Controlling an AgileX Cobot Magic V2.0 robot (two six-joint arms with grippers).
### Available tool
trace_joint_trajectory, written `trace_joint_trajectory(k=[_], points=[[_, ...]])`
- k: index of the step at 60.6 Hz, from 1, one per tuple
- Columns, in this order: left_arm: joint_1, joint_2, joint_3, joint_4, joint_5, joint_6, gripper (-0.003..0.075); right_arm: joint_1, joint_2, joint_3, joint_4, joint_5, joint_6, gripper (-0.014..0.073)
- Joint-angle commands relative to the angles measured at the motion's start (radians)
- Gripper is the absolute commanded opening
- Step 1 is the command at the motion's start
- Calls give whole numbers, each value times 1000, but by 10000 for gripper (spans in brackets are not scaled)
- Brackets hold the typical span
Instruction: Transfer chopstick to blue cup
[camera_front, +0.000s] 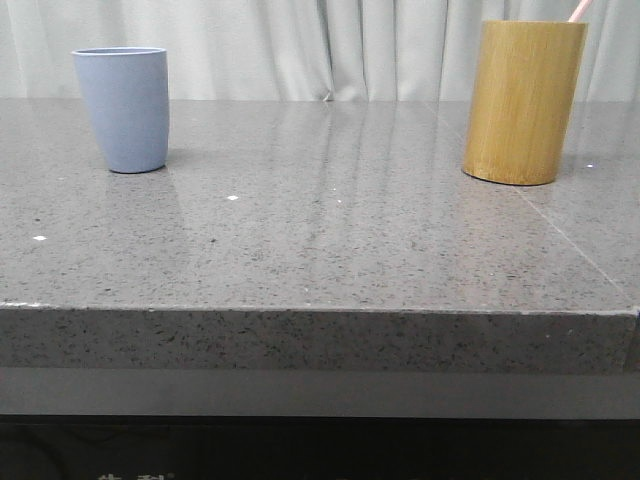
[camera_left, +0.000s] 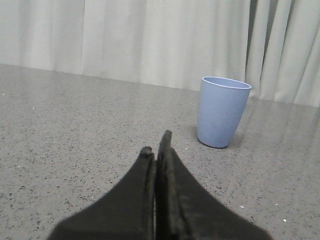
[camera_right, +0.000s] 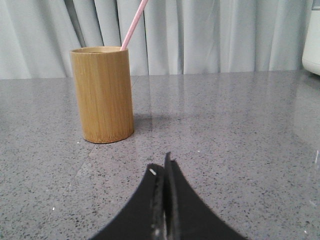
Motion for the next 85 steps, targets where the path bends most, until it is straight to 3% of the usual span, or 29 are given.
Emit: trace_joint_trajectory(k=[1,35,47,61,85], points=[[2,-23,12,-8,-82,-4,-19,-6,-22,-3,-6,-77,-7,-117],[2,-23,12,-8,-82,-4,-19,-6,-22,-3,-6,-78,-7,-117],[2,-23,-13,-8,-137,-4,-19,-6,-22,-21,-11,-80,-7,-117],[2,3,-221,-8,-66,-4,-19,-6,-16,-225,-12,24,-7,-117],[2,330,-732,0,370,-2,-19,-6,252,-680,-56,390,-7,-117]])
